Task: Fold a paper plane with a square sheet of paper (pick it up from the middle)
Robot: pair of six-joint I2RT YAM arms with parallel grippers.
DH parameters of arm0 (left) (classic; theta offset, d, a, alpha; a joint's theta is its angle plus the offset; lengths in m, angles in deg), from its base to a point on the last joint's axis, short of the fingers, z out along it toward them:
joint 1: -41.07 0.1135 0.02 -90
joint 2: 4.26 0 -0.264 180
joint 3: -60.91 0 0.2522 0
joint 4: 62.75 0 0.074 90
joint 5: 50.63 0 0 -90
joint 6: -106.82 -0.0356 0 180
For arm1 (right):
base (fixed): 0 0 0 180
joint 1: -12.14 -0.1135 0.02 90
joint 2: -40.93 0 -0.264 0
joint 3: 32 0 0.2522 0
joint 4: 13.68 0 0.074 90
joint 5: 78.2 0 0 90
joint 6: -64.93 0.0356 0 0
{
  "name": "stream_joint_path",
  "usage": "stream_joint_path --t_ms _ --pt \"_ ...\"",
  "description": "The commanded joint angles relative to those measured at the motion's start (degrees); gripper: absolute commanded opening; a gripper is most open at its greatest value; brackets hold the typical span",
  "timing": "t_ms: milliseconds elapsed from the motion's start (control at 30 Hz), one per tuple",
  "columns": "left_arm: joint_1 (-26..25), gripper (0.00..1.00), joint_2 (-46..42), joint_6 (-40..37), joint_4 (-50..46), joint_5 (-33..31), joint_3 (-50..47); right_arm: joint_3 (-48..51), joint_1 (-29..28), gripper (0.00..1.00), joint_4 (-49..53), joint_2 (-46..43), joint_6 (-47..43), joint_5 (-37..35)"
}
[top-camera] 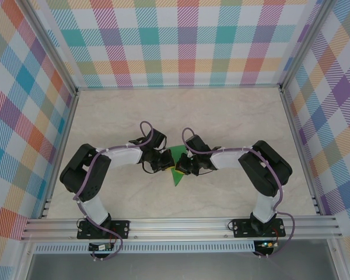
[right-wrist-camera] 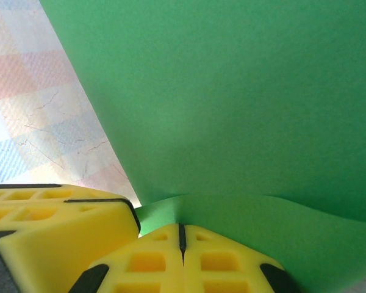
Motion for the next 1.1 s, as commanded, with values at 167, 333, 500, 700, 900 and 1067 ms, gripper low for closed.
stream_joint_path --t_ms 167,333,500,700,900,1067 --pt "-0.63 0.0 2.21 -0.35 -1.99 0.27 0.93 1.0 -0.18 0.01 6.51 2.65 -0.93 -3.23" --pt "-0.79 0.0 2.51 -2.0 -6.37 -2.14 1.82 0.91 -0.13 0.0 6.25 2.02 -1.36 -2.64" --pt "-1.49 0.0 3.95 -5.18 -12.44 -6.6 2.03 1.42 0.18 0.0 1.84 0.08 -4.43 -0.26" --pt "-2.57 0.0 6.29 -7.46 -16.78 -12.16 1.3 2.92 2.28 0.01 -4.96 -2.47 -7.22 3.95" --pt "-3.36 0.0 7.32 -8.7 -18.94 -16.19 1.68 3.27 3.38 0.02 -6.37 -2.84 -9.55 4.76" --pt "-3.53 0.0 8.21 -9.31 -20.24 -18.06 2.12 3.72 4.38 0.02 -6.24 -0.51 -10.2 4.43"
